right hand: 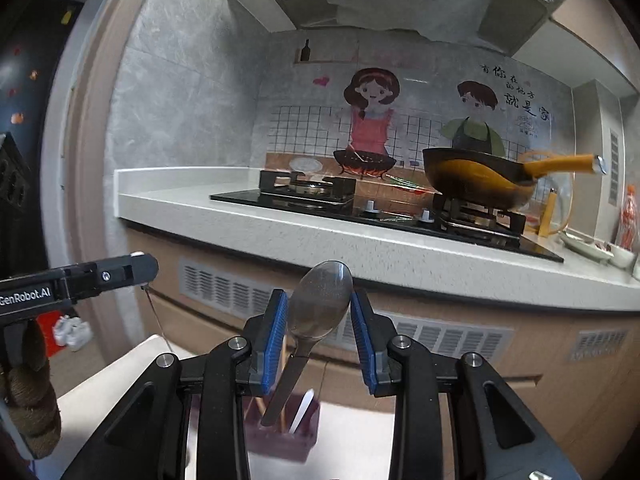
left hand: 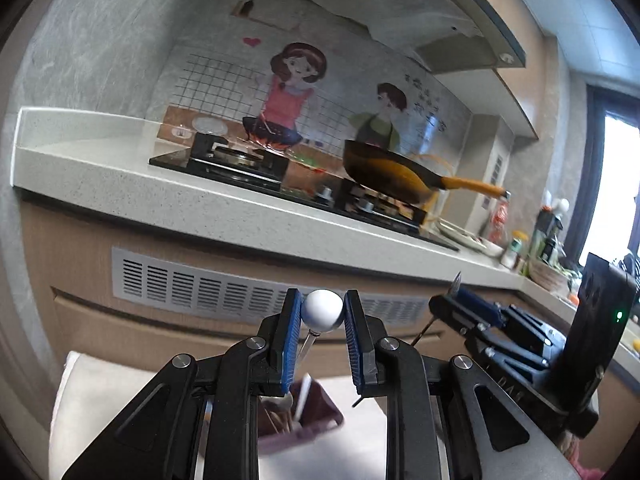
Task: Organize utensils
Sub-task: 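Carry both held utensils over the maroon caddy and open both tools, then grasp the second grey black-handled spoon with the right tool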
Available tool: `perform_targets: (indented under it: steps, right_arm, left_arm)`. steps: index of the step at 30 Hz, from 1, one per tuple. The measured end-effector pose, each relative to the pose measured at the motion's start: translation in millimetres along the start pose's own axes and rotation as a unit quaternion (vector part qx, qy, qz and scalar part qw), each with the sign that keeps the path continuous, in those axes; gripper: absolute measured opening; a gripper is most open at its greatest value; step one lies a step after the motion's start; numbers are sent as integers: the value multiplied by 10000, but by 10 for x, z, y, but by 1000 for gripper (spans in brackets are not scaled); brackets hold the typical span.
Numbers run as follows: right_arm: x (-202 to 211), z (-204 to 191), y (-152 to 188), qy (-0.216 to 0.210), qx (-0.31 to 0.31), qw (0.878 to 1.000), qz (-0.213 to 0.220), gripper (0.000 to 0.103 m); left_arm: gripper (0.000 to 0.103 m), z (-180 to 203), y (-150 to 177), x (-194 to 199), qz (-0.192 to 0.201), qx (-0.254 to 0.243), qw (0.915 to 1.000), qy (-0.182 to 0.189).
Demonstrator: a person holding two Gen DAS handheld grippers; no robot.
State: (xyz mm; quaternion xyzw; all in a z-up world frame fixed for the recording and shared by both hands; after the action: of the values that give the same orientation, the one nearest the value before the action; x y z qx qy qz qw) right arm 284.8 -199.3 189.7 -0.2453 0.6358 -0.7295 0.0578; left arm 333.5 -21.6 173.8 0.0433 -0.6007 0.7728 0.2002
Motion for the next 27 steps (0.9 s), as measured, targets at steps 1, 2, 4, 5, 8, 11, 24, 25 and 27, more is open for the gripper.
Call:
perform_targets:
  steps: [1, 2, 4, 5, 8, 11, 24, 25, 27]
  right_arm:
    - [-106, 17, 8, 12, 22, 10000, -54, 30]
    - [-228, 29, 39, 40, 52, 9999, -118, 30]
    - [-448, 58, 145, 133, 115, 9995, -266, 30]
    - [-566, 68, 221, 158, 141, 9991, -376, 30]
    - [-827, 66, 462, 189, 174, 9973, -681, 30]
    - [-1060, 106, 696, 6, 46, 9941, -1085, 30]
    - [-663, 43, 1165, -243, -559, 9886, -1374, 57]
    - [-610, -71, 1225, -258, -417, 9885, -1428, 58]
    - [-557, -321, 1415, -469, -231, 9843, -1684, 58]
  left_arm:
    - [22, -44, 20, -99, -20, 55, 10000, -14]
    - [22, -86, 48, -197, -80, 100, 9999, -34]
    - [22, -182, 147, -399, -283, 190, 9994, -5]
    - [22, -204, 218, -490, -393, 224, 9990, -7]
    - [22, -283, 447, -746, -728, 264, 9970, -52]
    - [25, -340, 666, -941, -1145, 318, 9929, -57]
    - [58, -949, 1046, -239, -1065, 90, 9853, -1329]
    - [58, -1014, 1108, -162, -1086, 32, 9826, -1507]
    - [58, -1179, 1292, -22, -1290, -15, 9757, -1772]
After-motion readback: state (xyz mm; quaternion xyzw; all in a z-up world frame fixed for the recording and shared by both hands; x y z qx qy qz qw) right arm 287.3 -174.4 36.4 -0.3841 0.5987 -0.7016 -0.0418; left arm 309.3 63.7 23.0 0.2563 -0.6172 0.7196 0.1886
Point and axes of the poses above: each gripper's, at about its wrist camera, not at the fingertips, and x roughly against the way its jaws point, z to its right, y to its underside, the point moved 2 cm from there along -x, roughly the way its jaws point, and after that the axes turned 15 degrees about -y, right-handed, at the moved point
